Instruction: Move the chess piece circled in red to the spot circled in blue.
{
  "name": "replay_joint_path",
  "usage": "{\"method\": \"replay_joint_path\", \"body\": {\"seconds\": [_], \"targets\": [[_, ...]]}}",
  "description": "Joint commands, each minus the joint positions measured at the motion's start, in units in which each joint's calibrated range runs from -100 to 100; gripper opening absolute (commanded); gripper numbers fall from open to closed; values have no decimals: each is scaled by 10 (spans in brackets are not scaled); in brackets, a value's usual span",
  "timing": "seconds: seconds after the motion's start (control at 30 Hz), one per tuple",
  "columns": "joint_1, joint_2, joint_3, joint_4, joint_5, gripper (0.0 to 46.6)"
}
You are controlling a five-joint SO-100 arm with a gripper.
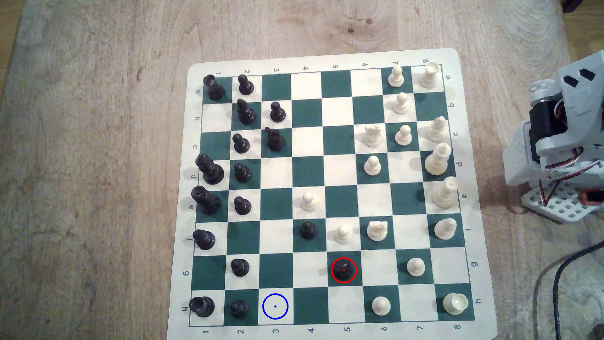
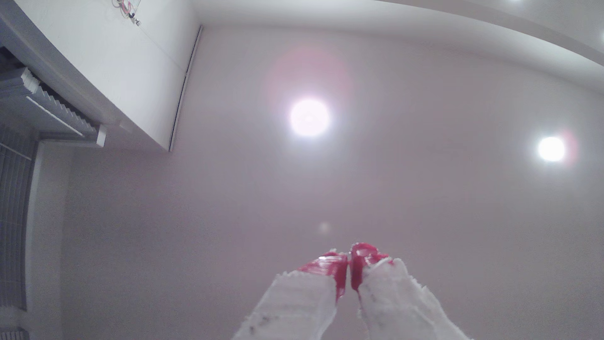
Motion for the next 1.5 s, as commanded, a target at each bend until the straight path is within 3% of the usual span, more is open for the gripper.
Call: {"method": "replay_joint_path", "body": {"seconds": [0.0,0.33,0.47,0.6,0.67,0.83,0.93,1.03,1.2,1.33,1.47], "targets": [[-20,2,12,20,0,2],[1,2,-51,420,-2,2],[-20,2,-76,497,-2,2],[-8,2,-109,725,-2,2],[-8,6,-149,923,-3,2],[-10,100,-241,1071,-4,2],[-26,158,-313,1162,-40,2],[-40,212,-383,1257,-54,2],[-75,323,-493,1391,-56,63],[-103,381,-565,1462,-52,81],[-114,441,-666,1540,-34,92]]}}
